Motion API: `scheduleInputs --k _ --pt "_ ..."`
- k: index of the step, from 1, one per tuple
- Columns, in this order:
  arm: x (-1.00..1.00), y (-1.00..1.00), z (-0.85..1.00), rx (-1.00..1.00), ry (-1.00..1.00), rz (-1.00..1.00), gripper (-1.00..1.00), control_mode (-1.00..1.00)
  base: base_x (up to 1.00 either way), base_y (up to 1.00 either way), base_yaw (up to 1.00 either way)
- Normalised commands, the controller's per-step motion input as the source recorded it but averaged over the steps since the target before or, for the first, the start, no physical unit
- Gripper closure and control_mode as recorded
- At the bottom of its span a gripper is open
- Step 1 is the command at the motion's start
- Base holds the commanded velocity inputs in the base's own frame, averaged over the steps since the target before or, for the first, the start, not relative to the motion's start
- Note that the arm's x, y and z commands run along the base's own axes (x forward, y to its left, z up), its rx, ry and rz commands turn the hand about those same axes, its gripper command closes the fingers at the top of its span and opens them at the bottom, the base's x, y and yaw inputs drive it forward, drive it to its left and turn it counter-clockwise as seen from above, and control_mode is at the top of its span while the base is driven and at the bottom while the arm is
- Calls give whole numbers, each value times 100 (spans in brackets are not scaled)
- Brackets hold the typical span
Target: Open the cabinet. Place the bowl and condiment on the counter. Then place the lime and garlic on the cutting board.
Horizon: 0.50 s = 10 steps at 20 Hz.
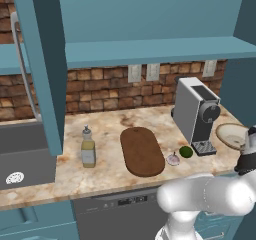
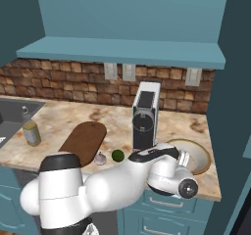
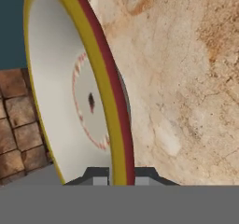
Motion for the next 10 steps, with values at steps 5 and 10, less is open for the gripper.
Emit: scheduleInputs --k 5,10 --pt "13 -3 -14 1 0 4 100 -100 0 0 0" --pt "17 0 -11 1 0 4 -100 -100 0 0 0"
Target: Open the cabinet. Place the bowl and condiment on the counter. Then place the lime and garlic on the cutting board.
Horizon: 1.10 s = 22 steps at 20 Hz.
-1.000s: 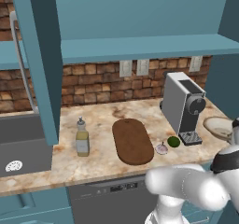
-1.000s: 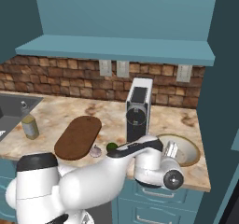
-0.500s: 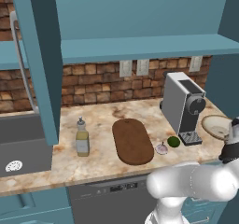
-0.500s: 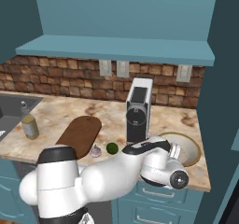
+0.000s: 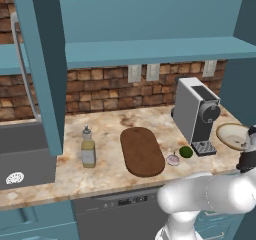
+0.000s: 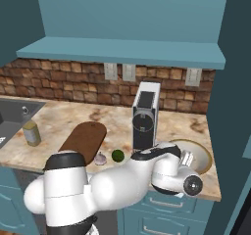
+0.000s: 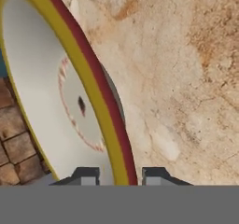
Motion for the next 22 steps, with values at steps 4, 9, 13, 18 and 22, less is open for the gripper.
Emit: scheduleInputs --k 4,9,13,18,22 --pt "-2 0 2 1 -6 4 -100 -100 0 0 0" --pt "-30 11 24 -1 -14 1 -100 -100 0 0 0" --pt "-24 37 49 -8 -19 2 -100 -100 0 0 0" --pt "-11 58 54 -15 -18 5 -100 -100 0 0 0" --pt "-19 66 44 -21 -16 8 -100 -100 0 0 0"
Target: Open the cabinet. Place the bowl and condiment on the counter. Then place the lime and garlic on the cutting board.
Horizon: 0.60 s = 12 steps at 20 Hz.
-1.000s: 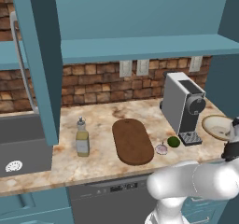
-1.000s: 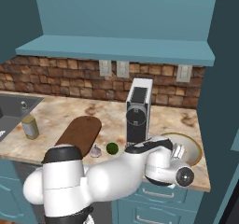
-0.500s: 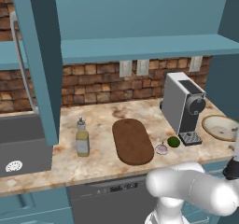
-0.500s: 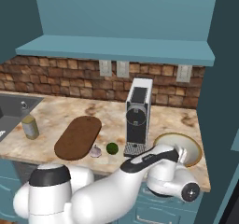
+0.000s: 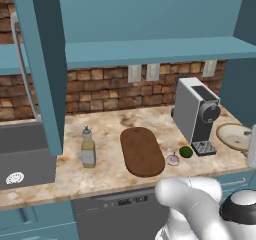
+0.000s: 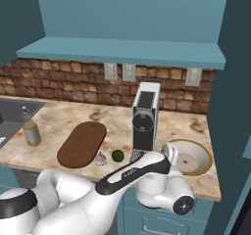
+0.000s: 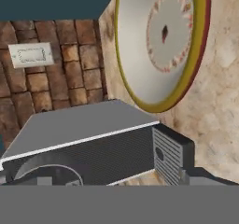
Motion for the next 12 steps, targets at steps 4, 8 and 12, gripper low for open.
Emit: scheduleInputs --k 4,8,12 --pt "-25 59 39 -23 -15 9 -100 -100 0 0 0" --pt "-19 54 40 -25 -11 11 -100 -100 0 0 0" --pt "-4 49 43 -28 -3 14 -100 -100 0 0 0"
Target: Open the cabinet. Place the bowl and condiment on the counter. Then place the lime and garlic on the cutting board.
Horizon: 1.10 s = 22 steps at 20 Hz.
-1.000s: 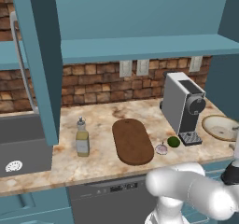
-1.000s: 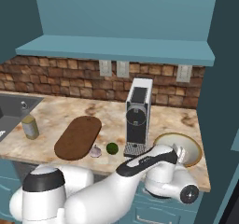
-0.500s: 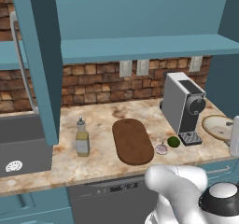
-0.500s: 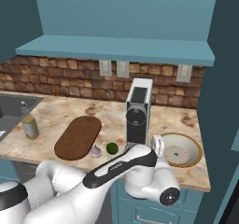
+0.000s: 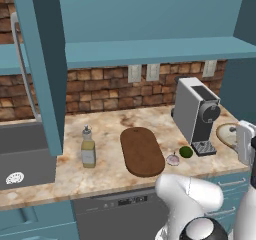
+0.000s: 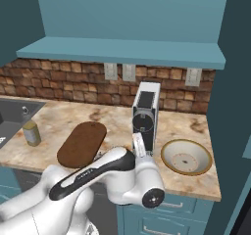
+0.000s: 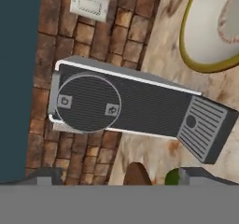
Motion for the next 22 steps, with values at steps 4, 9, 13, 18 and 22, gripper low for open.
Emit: scheduleInputs --k 4,9,13,18,22 --pt "0 50 32 -30 0 15 -100 -100 0 0 0" --pt "0 52 17 -31 2 15 -100 -100 0 0 0" --pt "1 48 3 -30 15 14 -100 -100 0 0 0" --pt "18 41 0 -23 28 9 -100 -100 0 0 0" --pt "30 33 0 -16 32 2 -100 -100 0 0 0"
